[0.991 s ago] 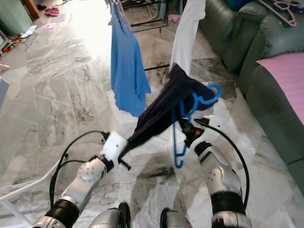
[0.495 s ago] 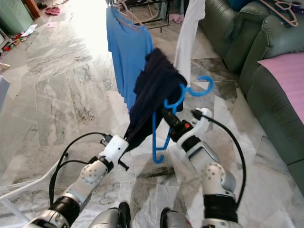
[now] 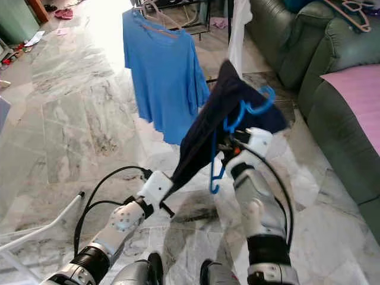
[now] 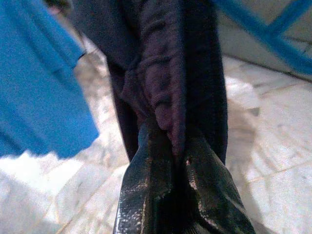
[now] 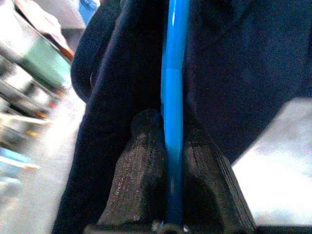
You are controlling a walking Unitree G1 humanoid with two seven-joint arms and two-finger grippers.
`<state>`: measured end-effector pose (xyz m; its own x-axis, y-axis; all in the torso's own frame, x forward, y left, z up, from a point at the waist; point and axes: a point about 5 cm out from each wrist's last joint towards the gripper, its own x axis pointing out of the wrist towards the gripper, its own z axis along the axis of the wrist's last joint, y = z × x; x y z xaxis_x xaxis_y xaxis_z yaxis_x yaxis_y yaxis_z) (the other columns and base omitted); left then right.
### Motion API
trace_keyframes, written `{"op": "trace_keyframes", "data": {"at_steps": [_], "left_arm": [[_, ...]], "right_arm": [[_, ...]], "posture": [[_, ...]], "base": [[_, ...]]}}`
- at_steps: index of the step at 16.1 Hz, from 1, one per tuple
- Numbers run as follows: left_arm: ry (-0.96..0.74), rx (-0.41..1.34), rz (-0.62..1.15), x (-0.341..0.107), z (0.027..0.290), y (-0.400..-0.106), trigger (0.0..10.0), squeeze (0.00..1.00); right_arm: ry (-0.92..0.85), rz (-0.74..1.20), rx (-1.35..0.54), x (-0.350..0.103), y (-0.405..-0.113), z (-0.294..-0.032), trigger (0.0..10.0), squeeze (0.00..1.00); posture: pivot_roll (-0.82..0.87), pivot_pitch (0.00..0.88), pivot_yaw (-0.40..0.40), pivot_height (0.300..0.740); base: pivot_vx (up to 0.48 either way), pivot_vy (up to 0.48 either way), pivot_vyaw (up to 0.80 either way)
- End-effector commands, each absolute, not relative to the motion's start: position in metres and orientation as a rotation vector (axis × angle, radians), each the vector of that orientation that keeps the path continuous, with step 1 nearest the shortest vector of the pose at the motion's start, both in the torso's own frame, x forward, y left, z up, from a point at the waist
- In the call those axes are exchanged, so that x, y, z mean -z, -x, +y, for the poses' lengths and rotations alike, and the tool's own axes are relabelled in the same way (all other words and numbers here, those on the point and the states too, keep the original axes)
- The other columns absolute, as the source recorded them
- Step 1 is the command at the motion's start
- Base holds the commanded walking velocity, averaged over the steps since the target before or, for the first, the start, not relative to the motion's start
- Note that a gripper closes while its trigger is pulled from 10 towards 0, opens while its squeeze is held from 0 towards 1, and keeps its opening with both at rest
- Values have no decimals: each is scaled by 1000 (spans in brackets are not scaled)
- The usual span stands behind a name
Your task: Hang hanger
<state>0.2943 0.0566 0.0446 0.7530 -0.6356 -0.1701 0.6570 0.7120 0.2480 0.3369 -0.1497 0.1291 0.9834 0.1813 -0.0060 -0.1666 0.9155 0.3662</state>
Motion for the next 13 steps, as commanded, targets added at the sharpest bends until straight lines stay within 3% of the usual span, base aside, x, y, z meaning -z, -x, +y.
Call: {"op": "trace_keyframes", "data": {"at_steps": [1,2,4,5,6,8,13], "left_arm": [[-315,748,116,-35,60,-288,10000,0],[-306,767,110,-37,56,-288,10000,0],[-328,779,139,-35,55,-288,10000,0],[-421,767,131,-34,54,-290,10000,0],[-446,745,113,-35,54,-291,10000,0],[-439,638,81,-44,63,-301,10000,0],[-439,466,-1,-70,84,-326,10000,0]], "right_arm": [[-309,-27,-157,-142,-342,-151,10000,0],[-191,-1,-67,-136,-346,-159,10000,0],[-591,50,-90,-134,-349,-153,10000,0],[-567,128,-391,-135,-342,-121,10000,0],[-371,206,-499,-124,-334,-109,10000,0],[-246,295,-573,-102,-317,-107,10000,0],[236,617,-772,-28,-251,-138,10000,0]], "posture": [[-143,202,64,740],[-143,202,64,740],[-141,204,66,740],[-141,204,66,740],[-149,204,70,740],[-148,206,66,740],[-156,210,69,740]], "base": [[0,0,0],[0,0,0],[0,0,0],[0,0,0],[0,0,0],[0,0,0],[0,0,0]]}}
